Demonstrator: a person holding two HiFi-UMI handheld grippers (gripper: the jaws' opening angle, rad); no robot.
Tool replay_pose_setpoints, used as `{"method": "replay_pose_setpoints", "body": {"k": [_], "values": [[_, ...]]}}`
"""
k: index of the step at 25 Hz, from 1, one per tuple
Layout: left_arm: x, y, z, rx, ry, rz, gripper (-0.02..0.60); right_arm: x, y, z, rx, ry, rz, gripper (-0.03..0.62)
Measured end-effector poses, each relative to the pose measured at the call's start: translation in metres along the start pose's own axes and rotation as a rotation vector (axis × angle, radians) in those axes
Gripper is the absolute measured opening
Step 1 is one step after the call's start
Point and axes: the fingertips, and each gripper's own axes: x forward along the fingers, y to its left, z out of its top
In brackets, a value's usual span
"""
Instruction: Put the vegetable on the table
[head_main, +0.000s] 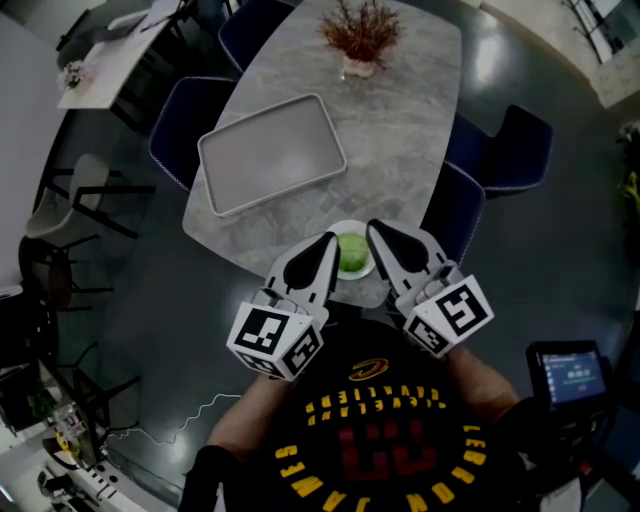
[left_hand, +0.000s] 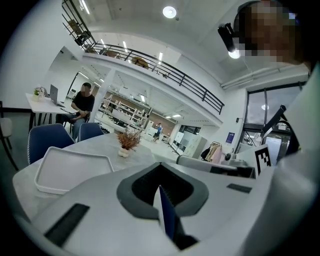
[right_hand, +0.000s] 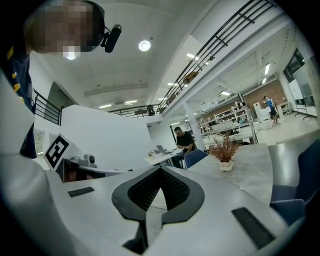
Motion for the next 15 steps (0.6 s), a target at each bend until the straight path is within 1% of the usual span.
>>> {"method": "replay_pose_setpoints", "body": {"k": [9, 15], "values": [[0.005, 0.007, 0.010, -0.015, 0.004, -0.010, 0.000, 0.010, 0.002, 0.008, -0.042, -0.003, -0.009, 0.005], [0.007, 0.018, 0.005, -0.018, 0.014, -0.016, 0.000, 0.016, 0.002, -0.001, -0.029, -0.004, -0.020, 0.005]]}}
